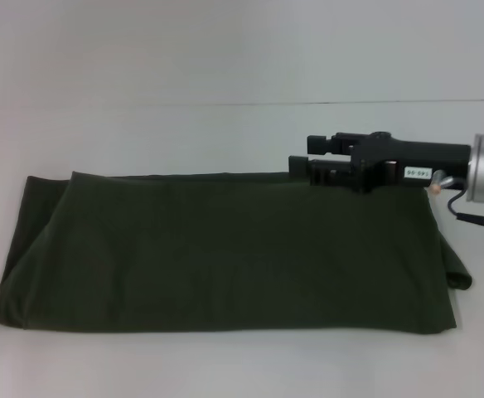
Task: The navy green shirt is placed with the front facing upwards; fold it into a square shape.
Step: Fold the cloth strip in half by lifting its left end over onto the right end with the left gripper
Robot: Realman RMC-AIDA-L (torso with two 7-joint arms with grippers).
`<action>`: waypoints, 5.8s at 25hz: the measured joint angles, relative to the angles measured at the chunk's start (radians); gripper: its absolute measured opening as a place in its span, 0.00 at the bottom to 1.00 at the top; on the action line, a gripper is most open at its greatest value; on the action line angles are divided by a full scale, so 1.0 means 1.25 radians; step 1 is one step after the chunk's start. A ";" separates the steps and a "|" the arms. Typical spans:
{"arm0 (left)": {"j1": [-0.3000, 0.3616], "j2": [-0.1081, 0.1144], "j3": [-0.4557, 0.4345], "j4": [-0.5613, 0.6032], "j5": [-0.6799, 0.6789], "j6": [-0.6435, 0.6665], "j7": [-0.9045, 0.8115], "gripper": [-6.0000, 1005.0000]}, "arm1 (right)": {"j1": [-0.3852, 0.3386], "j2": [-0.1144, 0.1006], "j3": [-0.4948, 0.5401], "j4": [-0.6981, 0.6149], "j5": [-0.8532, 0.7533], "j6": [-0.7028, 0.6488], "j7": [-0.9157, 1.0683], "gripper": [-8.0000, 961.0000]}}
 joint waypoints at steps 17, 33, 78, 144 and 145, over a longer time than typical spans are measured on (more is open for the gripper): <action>-0.155 0.076 0.072 -0.133 0.151 -0.089 -0.188 0.71 | -0.008 0.005 -0.022 0.123 0.036 0.111 -0.207 0.75; -0.200 0.080 0.180 -0.236 0.178 -0.239 -0.202 0.83 | -0.010 0.005 -0.062 0.136 0.040 0.151 -0.195 0.75; -0.206 0.096 0.117 -0.299 0.180 -0.193 -0.195 0.83 | -0.010 0.004 -0.062 0.130 0.040 0.154 -0.152 0.75; -0.177 0.014 0.308 -0.210 0.221 -0.324 -0.221 0.83 | -0.008 0.001 -0.063 0.127 0.035 0.148 -0.124 0.75; -0.178 0.016 0.308 -0.211 0.221 -0.321 -0.226 0.83 | -0.008 0.001 -0.063 0.127 0.035 0.148 -0.124 0.75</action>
